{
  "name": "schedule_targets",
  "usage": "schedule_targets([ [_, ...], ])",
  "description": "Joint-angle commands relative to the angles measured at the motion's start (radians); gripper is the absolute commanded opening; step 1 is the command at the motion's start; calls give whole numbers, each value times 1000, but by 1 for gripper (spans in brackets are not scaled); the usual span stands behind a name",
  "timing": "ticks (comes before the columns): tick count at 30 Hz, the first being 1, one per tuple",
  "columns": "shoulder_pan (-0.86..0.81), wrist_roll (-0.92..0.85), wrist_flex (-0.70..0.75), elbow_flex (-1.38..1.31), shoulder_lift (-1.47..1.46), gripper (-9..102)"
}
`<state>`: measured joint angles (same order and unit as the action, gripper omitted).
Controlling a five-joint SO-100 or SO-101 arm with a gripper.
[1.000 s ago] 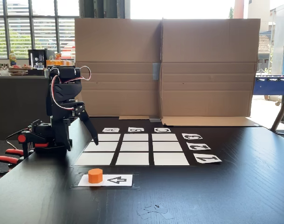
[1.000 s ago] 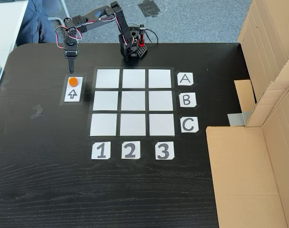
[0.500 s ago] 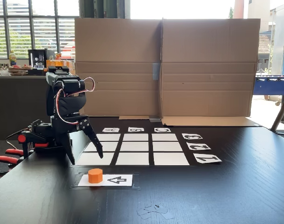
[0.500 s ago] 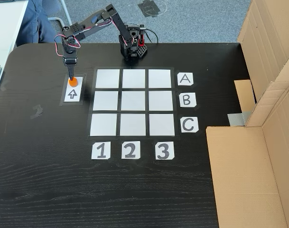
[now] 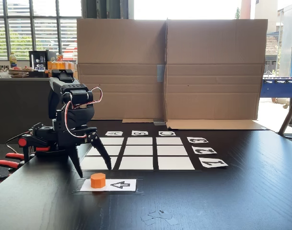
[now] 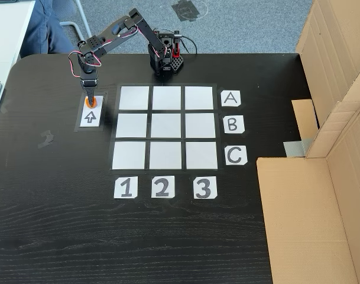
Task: Pick up the round, orange token and place it in the grid on square A1.
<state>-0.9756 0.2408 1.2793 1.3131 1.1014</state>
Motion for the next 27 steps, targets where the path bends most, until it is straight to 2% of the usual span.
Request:
schedule_targets([
  [1, 17, 11, -9, -31, 2, 32],
  [27, 15, 21, -43, -78, -86, 31],
])
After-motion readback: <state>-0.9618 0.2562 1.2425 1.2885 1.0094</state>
